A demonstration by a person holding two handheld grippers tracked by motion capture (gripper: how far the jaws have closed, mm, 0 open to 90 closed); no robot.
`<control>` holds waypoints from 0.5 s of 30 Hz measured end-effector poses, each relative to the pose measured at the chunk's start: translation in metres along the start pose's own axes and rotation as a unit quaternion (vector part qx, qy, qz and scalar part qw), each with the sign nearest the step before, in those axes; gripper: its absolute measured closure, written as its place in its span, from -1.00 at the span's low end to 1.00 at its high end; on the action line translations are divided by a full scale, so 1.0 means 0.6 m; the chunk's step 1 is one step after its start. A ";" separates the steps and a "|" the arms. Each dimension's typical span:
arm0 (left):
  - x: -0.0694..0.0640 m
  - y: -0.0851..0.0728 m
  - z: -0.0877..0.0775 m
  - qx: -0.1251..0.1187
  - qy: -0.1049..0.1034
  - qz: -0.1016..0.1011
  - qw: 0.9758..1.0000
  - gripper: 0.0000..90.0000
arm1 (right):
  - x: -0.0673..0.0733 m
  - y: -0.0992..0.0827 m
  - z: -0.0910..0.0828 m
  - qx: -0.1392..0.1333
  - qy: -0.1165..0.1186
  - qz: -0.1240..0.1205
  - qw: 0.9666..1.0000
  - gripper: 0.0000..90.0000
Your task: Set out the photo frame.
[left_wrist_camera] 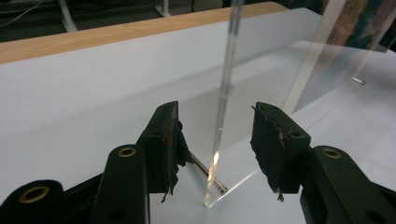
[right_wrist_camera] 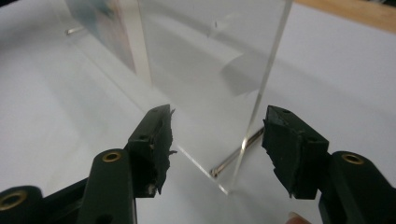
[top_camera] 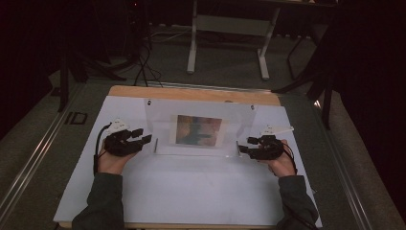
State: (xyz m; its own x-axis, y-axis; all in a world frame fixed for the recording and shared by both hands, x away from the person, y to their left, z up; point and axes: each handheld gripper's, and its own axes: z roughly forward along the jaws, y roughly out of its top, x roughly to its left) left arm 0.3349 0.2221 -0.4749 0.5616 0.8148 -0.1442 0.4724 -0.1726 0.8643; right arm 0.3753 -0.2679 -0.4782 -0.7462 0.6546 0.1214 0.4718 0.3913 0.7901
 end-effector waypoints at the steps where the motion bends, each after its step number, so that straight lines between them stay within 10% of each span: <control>1: 0.000 0.000 0.000 0.000 0.000 0.000 1.000 0.15 | -0.001 -0.001 -0.001 0.003 0.000 0.001 1.000 -0.07; 15: 0.021 -0.006 -0.016 -0.011 0.039 -0.026 0.999 0.14 | -0.022 -0.011 -0.017 0.017 -0.018 0.004 1.000 -0.02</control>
State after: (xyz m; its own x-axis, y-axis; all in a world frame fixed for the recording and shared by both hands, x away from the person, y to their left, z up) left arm 0.3340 0.2383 -0.4752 0.4814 0.8631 -0.1529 0.4849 -0.1170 0.8667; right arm 0.3774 -0.2859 -0.4789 -0.7250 0.6807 0.1049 0.4932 0.4069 0.7689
